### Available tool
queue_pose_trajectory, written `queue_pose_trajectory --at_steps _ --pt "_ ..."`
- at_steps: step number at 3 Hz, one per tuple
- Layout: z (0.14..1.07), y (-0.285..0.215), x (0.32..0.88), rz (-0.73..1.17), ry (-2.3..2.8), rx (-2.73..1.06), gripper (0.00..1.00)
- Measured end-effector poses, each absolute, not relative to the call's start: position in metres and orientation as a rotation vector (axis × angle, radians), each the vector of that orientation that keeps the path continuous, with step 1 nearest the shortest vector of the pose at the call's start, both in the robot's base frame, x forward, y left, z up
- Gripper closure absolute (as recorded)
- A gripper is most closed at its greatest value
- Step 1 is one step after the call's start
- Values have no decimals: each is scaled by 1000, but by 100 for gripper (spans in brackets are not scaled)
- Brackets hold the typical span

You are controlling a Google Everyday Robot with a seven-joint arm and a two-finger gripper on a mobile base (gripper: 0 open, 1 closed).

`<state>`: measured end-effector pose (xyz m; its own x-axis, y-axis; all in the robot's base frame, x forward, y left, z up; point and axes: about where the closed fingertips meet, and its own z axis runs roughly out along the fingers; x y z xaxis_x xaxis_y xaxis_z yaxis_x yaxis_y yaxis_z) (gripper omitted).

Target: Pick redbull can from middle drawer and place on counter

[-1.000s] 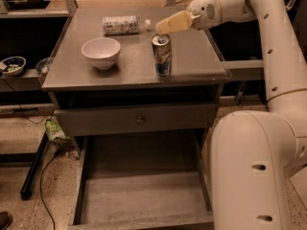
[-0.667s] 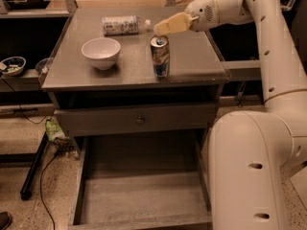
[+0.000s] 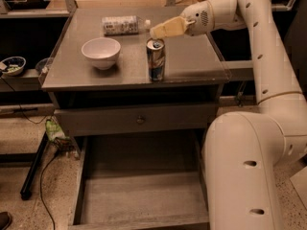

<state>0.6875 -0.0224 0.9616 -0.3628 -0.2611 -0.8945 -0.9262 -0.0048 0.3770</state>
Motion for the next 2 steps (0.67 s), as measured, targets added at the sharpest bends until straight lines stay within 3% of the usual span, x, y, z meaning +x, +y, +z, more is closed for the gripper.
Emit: queue_pose_trajectory --at_steps 2 --pt "954 -16 688 1456 1646 -1240 100"
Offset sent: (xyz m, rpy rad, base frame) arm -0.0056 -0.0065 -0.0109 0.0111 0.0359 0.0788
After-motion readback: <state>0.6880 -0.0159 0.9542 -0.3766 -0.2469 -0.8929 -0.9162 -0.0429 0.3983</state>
